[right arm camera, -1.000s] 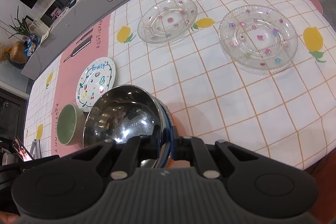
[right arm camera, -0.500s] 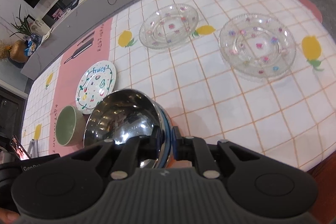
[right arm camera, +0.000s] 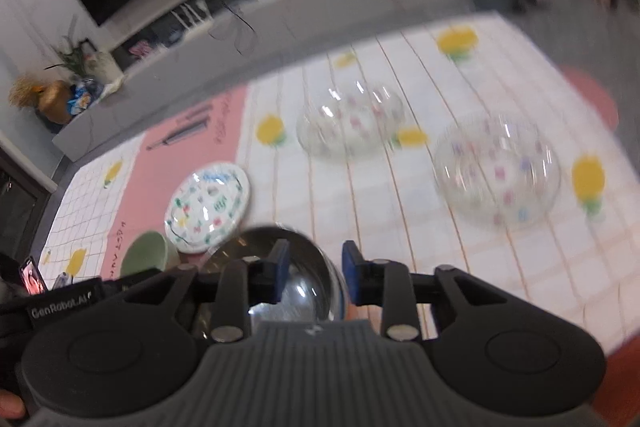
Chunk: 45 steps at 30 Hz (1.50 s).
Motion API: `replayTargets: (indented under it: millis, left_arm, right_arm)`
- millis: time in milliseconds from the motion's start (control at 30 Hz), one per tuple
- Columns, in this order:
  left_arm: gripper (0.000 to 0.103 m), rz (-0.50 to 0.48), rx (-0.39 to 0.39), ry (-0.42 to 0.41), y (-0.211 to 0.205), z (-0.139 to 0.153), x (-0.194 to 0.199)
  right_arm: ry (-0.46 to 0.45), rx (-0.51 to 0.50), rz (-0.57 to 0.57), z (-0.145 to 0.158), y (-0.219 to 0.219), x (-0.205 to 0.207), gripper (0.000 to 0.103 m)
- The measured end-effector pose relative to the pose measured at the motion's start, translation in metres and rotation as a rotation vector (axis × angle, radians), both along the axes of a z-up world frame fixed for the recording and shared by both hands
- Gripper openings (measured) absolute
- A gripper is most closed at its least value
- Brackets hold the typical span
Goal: Organize plates and bowls
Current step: 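Open both tools to release the blue bowl, then move both tools to the white 'Fruity' plate and grasp its rim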
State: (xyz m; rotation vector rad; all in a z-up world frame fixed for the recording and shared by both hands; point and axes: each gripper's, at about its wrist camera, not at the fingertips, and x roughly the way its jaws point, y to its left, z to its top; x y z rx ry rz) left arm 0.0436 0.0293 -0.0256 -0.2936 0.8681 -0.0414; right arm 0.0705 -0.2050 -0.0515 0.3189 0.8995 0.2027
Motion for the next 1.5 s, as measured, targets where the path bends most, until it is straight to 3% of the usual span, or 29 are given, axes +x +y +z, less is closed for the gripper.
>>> replayTargets:
  millis: [33, 133, 300, 500, 700, 1000, 1267, 1500]
  left_arm:
    - [0.047, -0.011, 0.03, -0.017, -0.001, 0.004, 0.001]
    - [0.047, 0.004, 0.115, -0.081, 0.0, 0.014, 0.003]
    - [0.047, 0.025, 0.119, -0.114, 0.019, 0.022, 0.014]
    - [0.048, 0.001, 0.166, -0.118, 0.043, 0.019, 0.033]
    - [0.054, 0.047, 0.195, -0.046, 0.068, 0.006, 0.058]
    - [0.056, 0.083, 0.076, 0.061, 0.121, -0.029, 0.089]
    - [0.056, 0.076, -0.109, 0.192, 0.152, -0.067, 0.127]
    - [0.055, 0.06, -0.188, 0.261, 0.164, -0.096, 0.157]
  right_arm:
    - [-0.018, -0.003, 0.012, 0.004, 0.003, 0.0, 0.039]
    - [-0.051, -0.002, 0.046, 0.011, 0.013, 0.005, 0.04]
    - [-0.077, -0.041, 0.069, 0.014, 0.032, 0.017, 0.04]
    - [-0.073, -0.095, 0.085, 0.008, 0.06, 0.042, 0.04]
    - [0.007, -0.159, 0.152, -0.009, 0.099, 0.078, 0.04]
    - [0.159, -0.166, 0.205, -0.046, 0.145, 0.127, 0.04]
    - [0.267, -0.178, 0.176, -0.071, 0.163, 0.166, 0.04]
    - [0.419, -0.079, 0.111, -0.094, 0.151, 0.207, 0.04]
